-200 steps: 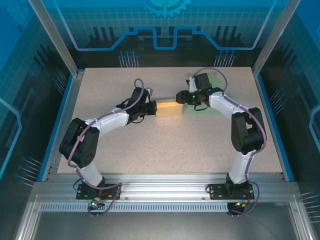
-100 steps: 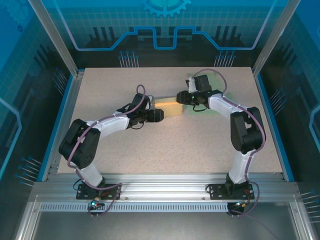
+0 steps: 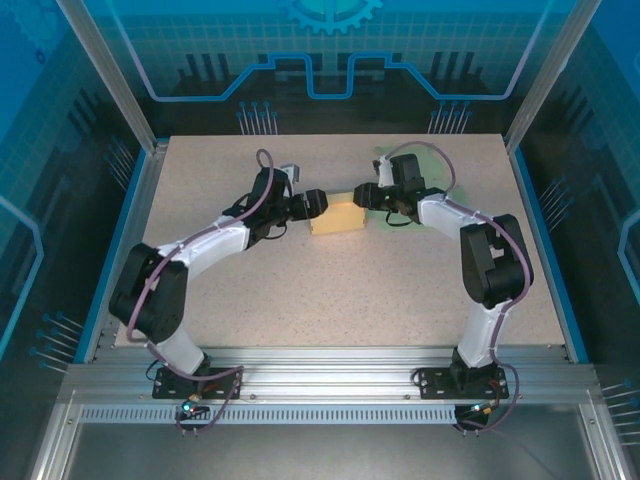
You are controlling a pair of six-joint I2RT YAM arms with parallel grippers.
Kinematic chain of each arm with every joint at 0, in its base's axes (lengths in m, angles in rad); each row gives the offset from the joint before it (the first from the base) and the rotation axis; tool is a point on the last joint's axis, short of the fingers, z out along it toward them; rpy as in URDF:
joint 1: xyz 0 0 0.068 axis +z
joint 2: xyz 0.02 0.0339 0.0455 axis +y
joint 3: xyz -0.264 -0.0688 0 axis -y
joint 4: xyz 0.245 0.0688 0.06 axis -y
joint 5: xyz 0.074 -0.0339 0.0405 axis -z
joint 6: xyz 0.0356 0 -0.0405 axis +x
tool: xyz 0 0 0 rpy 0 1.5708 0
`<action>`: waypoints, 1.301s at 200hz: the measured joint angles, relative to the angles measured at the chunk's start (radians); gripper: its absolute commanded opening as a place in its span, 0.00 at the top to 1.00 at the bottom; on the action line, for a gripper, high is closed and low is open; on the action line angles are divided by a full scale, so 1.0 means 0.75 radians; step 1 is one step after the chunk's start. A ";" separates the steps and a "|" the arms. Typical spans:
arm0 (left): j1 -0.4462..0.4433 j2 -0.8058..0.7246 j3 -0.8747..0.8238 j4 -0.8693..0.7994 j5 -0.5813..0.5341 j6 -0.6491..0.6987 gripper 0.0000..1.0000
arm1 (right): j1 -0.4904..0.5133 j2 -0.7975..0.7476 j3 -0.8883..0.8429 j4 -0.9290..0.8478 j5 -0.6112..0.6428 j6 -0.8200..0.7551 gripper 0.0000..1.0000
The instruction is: Fold the paper box
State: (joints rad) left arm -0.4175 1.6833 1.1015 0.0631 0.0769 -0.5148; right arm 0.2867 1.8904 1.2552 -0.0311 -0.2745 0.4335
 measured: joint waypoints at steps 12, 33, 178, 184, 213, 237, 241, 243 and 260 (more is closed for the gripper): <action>0.022 0.068 0.006 0.030 0.014 -0.031 0.29 | 0.000 -0.005 -0.009 0.009 0.001 0.000 0.60; 0.055 0.154 0.005 0.055 0.040 -0.078 0.39 | 0.001 -0.017 -0.028 0.021 0.001 -0.001 0.61; 0.115 0.093 -0.615 1.099 0.256 -0.303 0.74 | 0.076 -0.189 -0.394 0.392 0.021 0.011 0.70; 0.115 0.093 -0.646 1.146 0.261 -0.313 0.73 | 0.085 -0.203 -0.417 0.407 0.032 0.015 0.70; 0.115 0.093 -0.789 1.363 0.284 -0.357 0.67 | 0.126 -0.283 -0.510 0.436 0.073 0.024 0.67; 0.115 0.072 -0.860 1.429 0.309 -0.373 0.61 | 0.158 -0.363 -0.577 0.411 0.107 0.030 0.65; 0.115 0.060 -0.870 1.423 0.314 -0.369 0.60 | 0.162 -0.376 -0.585 0.403 0.114 0.031 0.64; 0.115 0.053 -0.874 1.418 0.314 -0.370 0.59 | 0.166 -0.382 -0.589 0.399 0.114 0.031 0.64; 0.116 -0.021 -0.900 1.323 0.313 -0.350 0.55 | 0.188 -0.421 -0.615 0.358 0.132 0.031 0.63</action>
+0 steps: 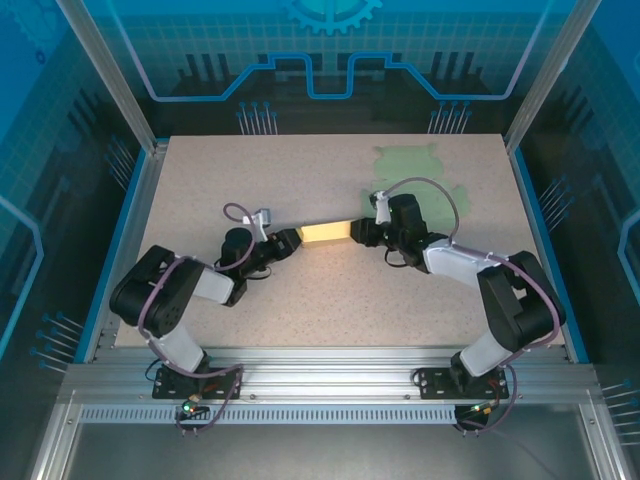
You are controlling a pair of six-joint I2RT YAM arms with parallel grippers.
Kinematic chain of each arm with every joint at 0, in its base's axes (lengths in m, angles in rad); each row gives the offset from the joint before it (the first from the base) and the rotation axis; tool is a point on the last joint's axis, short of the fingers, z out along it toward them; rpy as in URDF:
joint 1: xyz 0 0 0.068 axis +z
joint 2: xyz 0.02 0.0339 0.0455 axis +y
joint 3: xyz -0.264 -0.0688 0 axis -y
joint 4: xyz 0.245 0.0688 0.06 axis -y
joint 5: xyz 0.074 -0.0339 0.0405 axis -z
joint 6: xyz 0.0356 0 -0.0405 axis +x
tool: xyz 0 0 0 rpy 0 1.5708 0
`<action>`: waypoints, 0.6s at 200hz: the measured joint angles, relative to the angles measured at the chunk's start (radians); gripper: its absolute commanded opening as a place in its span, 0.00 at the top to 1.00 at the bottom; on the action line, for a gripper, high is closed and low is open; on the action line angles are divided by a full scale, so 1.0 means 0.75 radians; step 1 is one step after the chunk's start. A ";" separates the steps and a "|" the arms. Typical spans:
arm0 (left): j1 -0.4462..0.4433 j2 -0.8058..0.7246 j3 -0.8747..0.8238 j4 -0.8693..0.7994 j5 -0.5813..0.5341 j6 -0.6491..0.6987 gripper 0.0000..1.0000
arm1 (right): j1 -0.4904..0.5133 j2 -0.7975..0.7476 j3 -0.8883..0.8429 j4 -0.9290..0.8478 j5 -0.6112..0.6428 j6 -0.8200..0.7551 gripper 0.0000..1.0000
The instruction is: Fold the paper box
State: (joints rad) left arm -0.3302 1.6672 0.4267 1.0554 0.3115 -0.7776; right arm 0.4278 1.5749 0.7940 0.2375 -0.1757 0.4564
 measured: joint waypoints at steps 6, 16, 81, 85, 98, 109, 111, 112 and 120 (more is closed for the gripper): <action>0.001 -0.034 -0.007 -0.055 -0.003 0.014 0.52 | 0.007 -0.007 -0.007 -0.018 0.013 0.000 0.63; 0.001 -0.090 -0.012 -0.149 -0.011 0.032 0.49 | 0.011 -0.005 -0.026 -0.057 0.032 0.000 0.63; -0.002 -0.414 0.022 -0.688 -0.055 0.175 0.34 | 0.038 -0.046 -0.092 -0.308 0.097 0.050 0.44; -0.007 -0.418 0.042 -0.739 -0.060 0.191 0.34 | 0.040 -0.055 -0.087 -0.323 0.096 0.047 0.42; -0.028 -0.419 0.111 -0.867 -0.081 0.250 0.31 | 0.041 -0.078 -0.045 -0.392 0.096 0.066 0.39; -0.063 -0.409 0.189 -0.972 -0.095 0.325 0.26 | 0.041 -0.074 0.019 -0.445 0.097 0.086 0.36; -0.068 -0.408 0.200 -0.986 -0.097 0.331 0.25 | 0.041 -0.072 0.035 -0.457 0.097 0.084 0.35; -0.072 -0.406 0.211 -0.998 -0.100 0.337 0.25 | 0.041 -0.071 0.040 -0.459 0.098 0.084 0.35; -0.099 -0.383 0.274 -1.060 -0.112 0.396 0.20 | 0.041 -0.052 0.101 -0.492 0.103 0.095 0.34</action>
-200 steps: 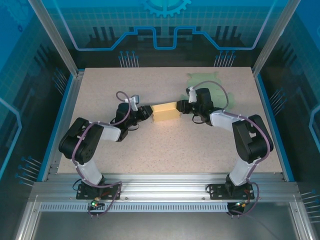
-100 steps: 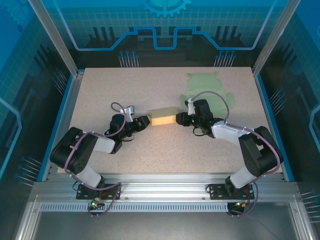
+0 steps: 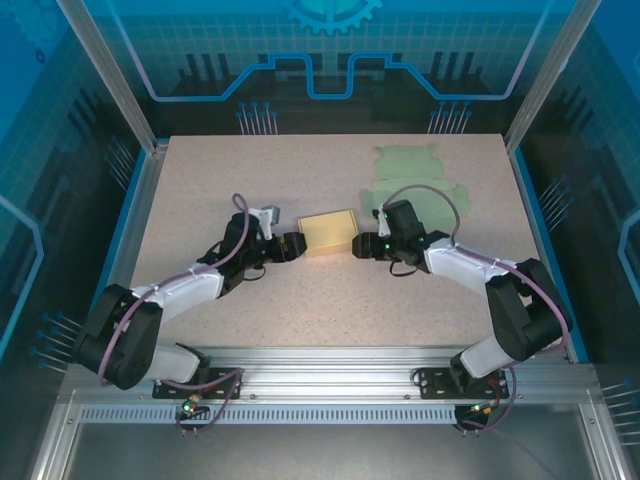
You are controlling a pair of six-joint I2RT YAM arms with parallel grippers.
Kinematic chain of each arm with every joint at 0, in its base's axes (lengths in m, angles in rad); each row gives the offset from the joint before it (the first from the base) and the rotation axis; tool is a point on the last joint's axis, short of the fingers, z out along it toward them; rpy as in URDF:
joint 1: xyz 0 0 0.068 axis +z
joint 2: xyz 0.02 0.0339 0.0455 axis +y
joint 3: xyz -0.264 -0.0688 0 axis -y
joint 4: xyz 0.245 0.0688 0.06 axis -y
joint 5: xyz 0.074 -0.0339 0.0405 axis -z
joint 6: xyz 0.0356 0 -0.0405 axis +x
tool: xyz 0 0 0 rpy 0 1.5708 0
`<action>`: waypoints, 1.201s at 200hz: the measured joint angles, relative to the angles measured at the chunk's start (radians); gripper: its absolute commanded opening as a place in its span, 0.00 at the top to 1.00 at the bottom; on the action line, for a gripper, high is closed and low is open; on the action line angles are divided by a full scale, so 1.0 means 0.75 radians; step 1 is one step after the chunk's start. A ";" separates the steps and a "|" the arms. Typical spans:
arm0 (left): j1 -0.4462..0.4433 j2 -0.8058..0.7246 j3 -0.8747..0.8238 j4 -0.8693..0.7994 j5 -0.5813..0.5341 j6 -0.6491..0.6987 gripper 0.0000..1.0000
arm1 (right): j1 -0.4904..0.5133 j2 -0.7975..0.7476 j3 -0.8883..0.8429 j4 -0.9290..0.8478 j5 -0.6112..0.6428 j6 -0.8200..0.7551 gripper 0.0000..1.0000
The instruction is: Fold the paper box
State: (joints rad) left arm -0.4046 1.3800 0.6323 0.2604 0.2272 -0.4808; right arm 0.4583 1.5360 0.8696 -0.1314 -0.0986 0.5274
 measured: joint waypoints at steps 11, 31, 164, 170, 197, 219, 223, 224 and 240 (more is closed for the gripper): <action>-0.040 0.046 0.089 -0.081 -0.031 0.087 0.12 | -0.001 0.041 0.085 -0.033 0.011 0.010 0.34; -0.095 0.159 0.221 -0.204 -0.107 0.243 0.09 | -0.002 0.159 0.231 -0.078 0.023 0.017 0.35; 0.068 0.515 0.436 -0.541 -0.454 0.403 0.06 | 0.095 0.838 0.918 -0.204 -0.146 0.075 0.39; 0.094 0.515 0.436 -0.539 -0.458 0.391 0.06 | 0.102 0.862 0.951 -0.204 -0.158 0.082 0.39; 0.172 0.515 0.437 -0.536 -0.459 0.343 0.03 | 0.115 0.945 1.080 -0.235 -0.199 0.101 0.37; 0.171 0.509 0.435 -0.526 -0.452 0.317 0.01 | 0.092 0.955 1.130 -0.303 -0.209 0.091 0.35; 0.171 0.499 0.430 -0.525 -0.450 0.312 0.01 | 0.081 0.949 1.130 -0.312 -0.214 0.085 0.35; 0.171 0.497 0.429 -0.524 -0.448 0.311 0.01 | 0.077 0.946 1.129 -0.316 -0.215 0.084 0.34; 0.169 0.413 0.382 -0.521 -0.446 0.289 0.01 | 0.018 0.892 1.088 -0.345 -0.226 0.061 0.32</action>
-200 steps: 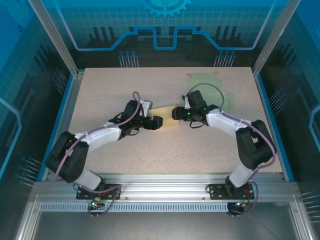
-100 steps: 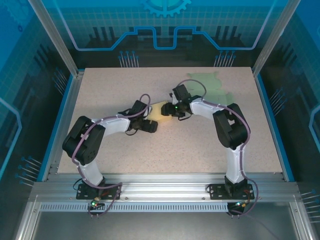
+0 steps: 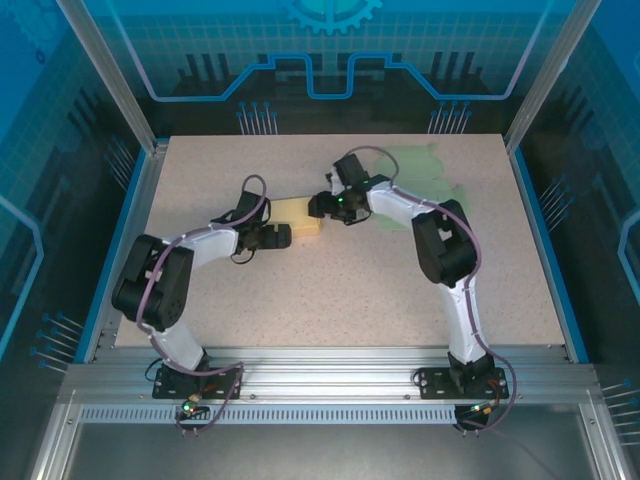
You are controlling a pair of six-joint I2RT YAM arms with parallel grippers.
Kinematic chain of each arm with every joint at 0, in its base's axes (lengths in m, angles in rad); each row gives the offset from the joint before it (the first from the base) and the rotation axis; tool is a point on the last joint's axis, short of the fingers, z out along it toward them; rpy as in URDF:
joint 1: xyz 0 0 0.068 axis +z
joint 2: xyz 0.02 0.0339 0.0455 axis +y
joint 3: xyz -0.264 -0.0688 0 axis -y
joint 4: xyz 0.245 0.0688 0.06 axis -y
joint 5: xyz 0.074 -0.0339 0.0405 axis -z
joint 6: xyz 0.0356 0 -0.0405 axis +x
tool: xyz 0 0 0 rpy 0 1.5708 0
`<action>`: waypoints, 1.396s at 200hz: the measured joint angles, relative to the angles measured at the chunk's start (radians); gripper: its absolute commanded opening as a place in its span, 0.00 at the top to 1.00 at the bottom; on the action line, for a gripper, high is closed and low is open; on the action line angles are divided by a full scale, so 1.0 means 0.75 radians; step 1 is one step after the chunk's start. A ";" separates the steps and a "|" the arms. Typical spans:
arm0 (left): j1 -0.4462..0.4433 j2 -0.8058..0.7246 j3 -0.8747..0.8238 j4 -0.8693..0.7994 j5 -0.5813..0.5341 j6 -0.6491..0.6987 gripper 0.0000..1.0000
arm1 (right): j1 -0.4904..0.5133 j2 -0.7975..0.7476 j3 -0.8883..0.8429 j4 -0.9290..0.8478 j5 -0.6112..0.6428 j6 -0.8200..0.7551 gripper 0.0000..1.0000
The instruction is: Fold the paper box
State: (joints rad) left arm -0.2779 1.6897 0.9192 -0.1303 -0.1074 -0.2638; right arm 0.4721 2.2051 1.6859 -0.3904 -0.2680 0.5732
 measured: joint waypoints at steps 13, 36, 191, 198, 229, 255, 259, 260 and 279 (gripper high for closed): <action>0.000 -0.115 -0.046 -0.002 -0.001 -0.015 0.01 | -0.081 -0.104 -0.085 -0.028 0.003 -0.025 0.31; -0.008 -0.320 -0.077 0.001 -0.001 -0.051 0.01 | -0.281 -0.361 -0.242 -0.073 0.040 -0.079 0.28; -0.447 0.855 1.182 0.014 0.153 -0.349 0.08 | -1.012 -0.186 -0.263 -0.182 0.195 -0.437 0.29; -0.433 0.882 1.198 0.006 0.170 -0.379 0.09 | -1.012 -0.159 -0.230 -0.182 0.188 -0.441 0.31; -0.401 0.970 1.298 -0.052 0.202 -0.465 0.17 | -1.013 -0.037 -0.072 -0.192 0.133 -0.451 0.46; -0.401 1.048 1.434 -0.051 0.254 -0.524 0.38 | -1.013 0.036 0.016 -0.204 0.077 -0.438 0.73; -0.401 1.062 1.446 -0.045 0.264 -0.549 0.42 | -1.013 0.041 0.018 -0.203 0.066 -0.449 0.78; -0.401 1.064 1.448 -0.045 0.268 -0.547 0.43 | -1.013 0.042 0.018 -0.203 0.065 -0.439 0.80; -0.400 1.111 1.466 -0.022 0.312 -0.585 0.65 | -1.012 0.042 0.011 -0.207 0.021 -0.436 0.95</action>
State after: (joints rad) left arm -0.5777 2.5233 2.0190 -0.1467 0.1268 -0.7029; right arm -0.2871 2.2364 1.6943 -0.5457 -0.2523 0.2462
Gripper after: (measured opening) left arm 0.457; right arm 0.098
